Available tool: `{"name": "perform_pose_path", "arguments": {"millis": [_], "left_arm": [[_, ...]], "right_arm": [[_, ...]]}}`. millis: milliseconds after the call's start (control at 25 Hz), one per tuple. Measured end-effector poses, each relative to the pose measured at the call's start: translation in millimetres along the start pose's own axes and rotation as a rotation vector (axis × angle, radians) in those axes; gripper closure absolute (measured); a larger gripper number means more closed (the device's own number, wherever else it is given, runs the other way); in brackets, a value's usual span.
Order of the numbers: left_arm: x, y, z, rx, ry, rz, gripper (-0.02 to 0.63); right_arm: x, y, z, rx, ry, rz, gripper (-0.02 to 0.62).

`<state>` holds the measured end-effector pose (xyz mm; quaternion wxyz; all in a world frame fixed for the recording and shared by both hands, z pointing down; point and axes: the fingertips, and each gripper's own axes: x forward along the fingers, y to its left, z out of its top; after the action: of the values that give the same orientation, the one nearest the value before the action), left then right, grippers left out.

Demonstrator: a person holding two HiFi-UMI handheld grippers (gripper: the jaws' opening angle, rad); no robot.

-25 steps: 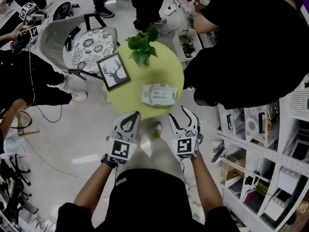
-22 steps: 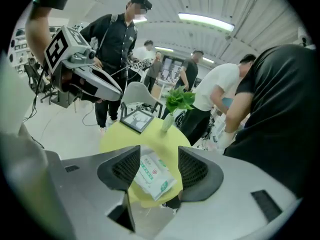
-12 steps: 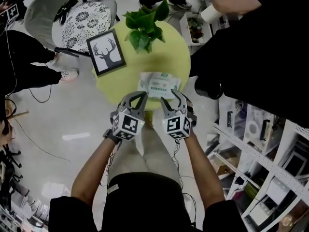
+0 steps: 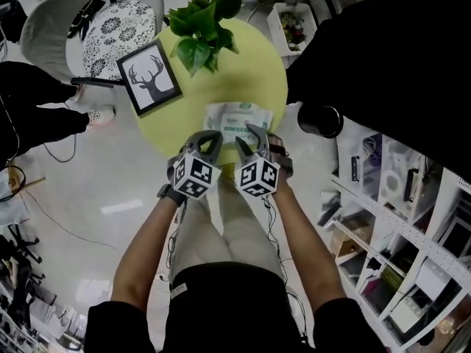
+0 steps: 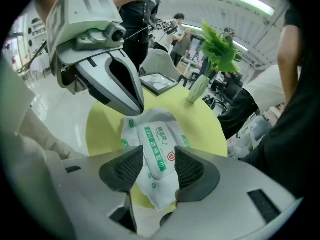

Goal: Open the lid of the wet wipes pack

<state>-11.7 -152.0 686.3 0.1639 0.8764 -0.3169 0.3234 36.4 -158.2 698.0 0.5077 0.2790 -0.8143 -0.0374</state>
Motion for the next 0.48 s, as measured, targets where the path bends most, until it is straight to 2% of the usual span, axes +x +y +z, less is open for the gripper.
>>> {"name": "perform_pose_path", "arguments": {"millis": [160, 240, 320, 400, 480], "left_arm": [[14.6, -4.4, -15.9, 0.033, 0.079, -0.038, 0.588], [21.2, -4.0, -23.3, 0.002, 0.111, -0.042, 0.588], [27.4, -2.6, -27.6, -0.042, 0.133, -0.05, 0.588], [30.3, -2.7, -28.1, -0.04, 0.145, -0.063, 0.588], [31.2, -4.2, -28.5, 0.01, 0.168, -0.062, 0.588]], "right_arm": [[8.9, 7.9, 0.0, -0.136, 0.033, 0.013, 0.399], [14.2, 14.3, -1.6, -0.211, 0.063, 0.028, 0.412], [17.1, 19.4, -2.7, -0.262, 0.077, 0.044, 0.46], [18.0, 21.8, -4.2, -0.257, 0.071, 0.046, 0.482], [18.0, 22.1, -5.5, -0.223, 0.064, 0.048, 0.491]]}}
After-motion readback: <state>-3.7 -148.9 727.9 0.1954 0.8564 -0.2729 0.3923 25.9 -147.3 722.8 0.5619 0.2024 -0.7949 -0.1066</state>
